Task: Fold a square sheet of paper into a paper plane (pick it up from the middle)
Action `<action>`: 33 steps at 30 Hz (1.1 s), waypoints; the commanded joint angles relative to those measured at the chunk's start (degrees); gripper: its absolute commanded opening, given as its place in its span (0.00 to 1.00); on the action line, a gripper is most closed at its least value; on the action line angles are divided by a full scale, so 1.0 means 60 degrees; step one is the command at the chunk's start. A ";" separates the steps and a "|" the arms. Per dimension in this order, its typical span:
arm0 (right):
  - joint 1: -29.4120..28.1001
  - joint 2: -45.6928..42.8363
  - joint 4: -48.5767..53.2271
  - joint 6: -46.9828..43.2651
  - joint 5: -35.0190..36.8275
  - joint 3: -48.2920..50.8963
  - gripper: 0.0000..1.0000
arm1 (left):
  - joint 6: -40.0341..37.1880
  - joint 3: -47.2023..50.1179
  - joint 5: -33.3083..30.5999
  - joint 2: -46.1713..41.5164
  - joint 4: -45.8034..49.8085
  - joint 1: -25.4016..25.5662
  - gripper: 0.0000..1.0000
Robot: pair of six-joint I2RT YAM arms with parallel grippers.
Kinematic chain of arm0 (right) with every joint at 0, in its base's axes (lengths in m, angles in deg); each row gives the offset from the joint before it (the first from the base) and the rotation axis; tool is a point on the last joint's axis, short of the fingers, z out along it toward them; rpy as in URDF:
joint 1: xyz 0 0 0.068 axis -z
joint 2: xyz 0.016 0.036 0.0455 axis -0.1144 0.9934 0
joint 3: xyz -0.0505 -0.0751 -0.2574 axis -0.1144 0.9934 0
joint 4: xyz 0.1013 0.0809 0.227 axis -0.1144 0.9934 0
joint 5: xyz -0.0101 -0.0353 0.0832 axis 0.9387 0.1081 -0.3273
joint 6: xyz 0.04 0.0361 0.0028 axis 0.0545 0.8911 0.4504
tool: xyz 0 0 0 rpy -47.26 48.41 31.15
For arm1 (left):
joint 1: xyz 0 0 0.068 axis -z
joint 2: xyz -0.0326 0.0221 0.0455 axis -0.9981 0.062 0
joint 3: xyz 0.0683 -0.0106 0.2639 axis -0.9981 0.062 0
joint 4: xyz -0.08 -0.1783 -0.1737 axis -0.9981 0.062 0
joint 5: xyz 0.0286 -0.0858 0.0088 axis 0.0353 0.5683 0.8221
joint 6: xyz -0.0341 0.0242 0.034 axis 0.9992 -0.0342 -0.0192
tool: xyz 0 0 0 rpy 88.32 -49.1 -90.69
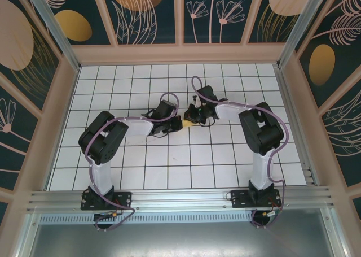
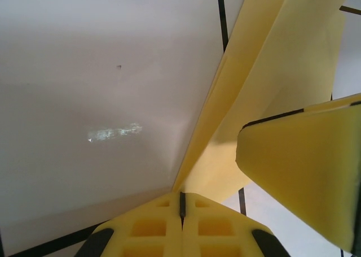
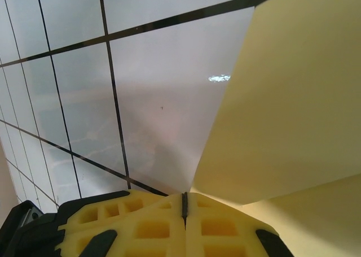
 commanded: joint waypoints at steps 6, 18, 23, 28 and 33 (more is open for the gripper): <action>-0.0138 0.0418 0.0064 0.0142 -0.0162 0.0040 0.00 | 0.0265 0.0232 -0.0072 0.0361 0.0240 -0.0137 0.00; -0.0035 0.0926 0.0233 -0.0135 -0.0094 0.0081 0.00 | 0.0306 0.0226 0.0147 0.0239 0.0134 -0.0167 0.00; -0.0006 0.0938 0.0297 -0.0110 0.0039 0.0067 0.00 | 0.0437 0.0226 0.0781 -0.0250 -0.0649 -0.0166 0.00; 0.0038 0.0968 0.0318 -0.0050 0.0025 0.0067 0.00 | 0.0631 0.0178 0.0910 -0.0420 -0.1170 -0.0167 0.00; 0.0064 0.0993 0.0314 -0.0006 0.0025 0.0065 0.00 | 0.0410 0.0116 0.0292 -0.0046 -0.0577 -0.0165 0.00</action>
